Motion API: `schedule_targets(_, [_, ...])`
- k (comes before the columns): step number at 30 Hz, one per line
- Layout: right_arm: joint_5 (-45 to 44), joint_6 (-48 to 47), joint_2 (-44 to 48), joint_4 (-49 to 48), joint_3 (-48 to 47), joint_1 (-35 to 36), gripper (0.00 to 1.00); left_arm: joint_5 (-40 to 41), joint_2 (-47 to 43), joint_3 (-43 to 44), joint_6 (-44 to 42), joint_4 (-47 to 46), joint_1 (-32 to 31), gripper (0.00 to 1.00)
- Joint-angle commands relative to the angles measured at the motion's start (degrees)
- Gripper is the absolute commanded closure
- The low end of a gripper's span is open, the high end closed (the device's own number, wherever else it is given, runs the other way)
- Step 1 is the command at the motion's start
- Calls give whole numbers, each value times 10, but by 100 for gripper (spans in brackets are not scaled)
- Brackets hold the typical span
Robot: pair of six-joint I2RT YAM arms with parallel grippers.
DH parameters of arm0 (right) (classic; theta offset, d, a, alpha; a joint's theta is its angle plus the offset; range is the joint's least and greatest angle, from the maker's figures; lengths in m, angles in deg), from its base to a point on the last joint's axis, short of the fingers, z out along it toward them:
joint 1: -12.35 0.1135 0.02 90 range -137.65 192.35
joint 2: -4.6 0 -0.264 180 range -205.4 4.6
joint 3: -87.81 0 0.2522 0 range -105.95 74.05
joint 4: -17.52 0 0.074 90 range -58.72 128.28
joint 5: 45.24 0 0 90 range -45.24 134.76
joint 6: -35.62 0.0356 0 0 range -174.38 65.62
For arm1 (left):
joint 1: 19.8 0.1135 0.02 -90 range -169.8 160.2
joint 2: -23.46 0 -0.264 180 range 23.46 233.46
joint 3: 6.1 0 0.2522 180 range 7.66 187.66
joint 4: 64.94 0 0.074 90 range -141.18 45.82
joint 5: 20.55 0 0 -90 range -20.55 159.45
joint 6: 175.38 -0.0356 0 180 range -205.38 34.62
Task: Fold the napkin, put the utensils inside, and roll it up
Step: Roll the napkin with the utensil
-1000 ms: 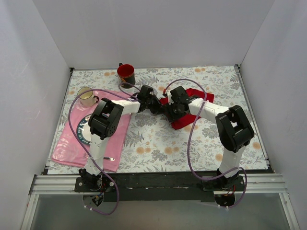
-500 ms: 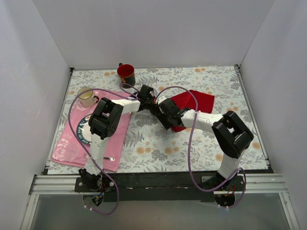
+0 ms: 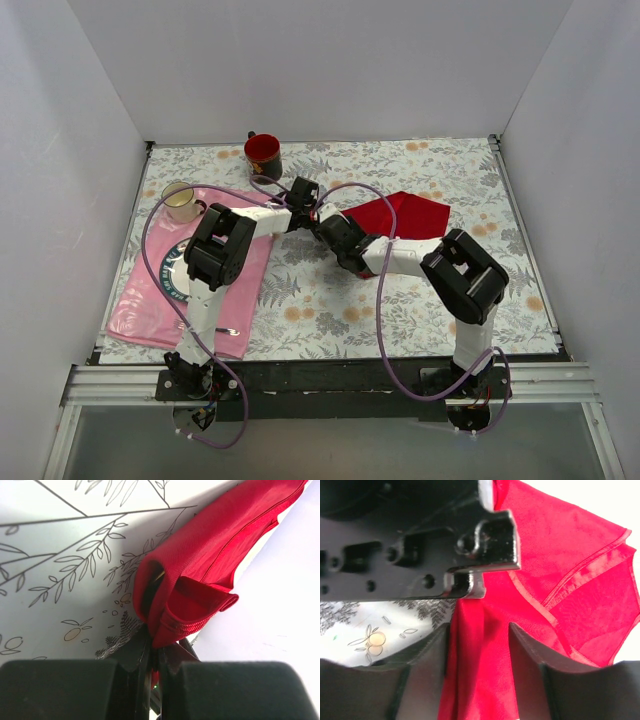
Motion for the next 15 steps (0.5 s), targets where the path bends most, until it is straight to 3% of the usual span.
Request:
schedule_targets(1, [-30, 22, -29, 11, 3, -2, 49, -24, -28, 11, 1, 3, 5, 100])
schedule_targets(5, [-26, 27, -38, 11, 1, -3, 55, -27, -29, 10, -2, 6, 7, 100])
schedule_targets(10, [-5, 34, -41, 11, 1, -5, 88, -20, -27, 10, -16, 13, 10, 99])
schedule_targets(12, [22, 40, -39, 16, 0, -12, 99, -23, -25, 12, -32, 17, 11, 94])
schedule_targets(14, [45, 43, -34, 18, 0, -23, 99, -18, -24, 9, -55, 18, 14, 88])
schedule_targets(15, [75, 45, -33, 24, -1, -28, 99, -8, -25, 10, -67, 20, 16, 80])
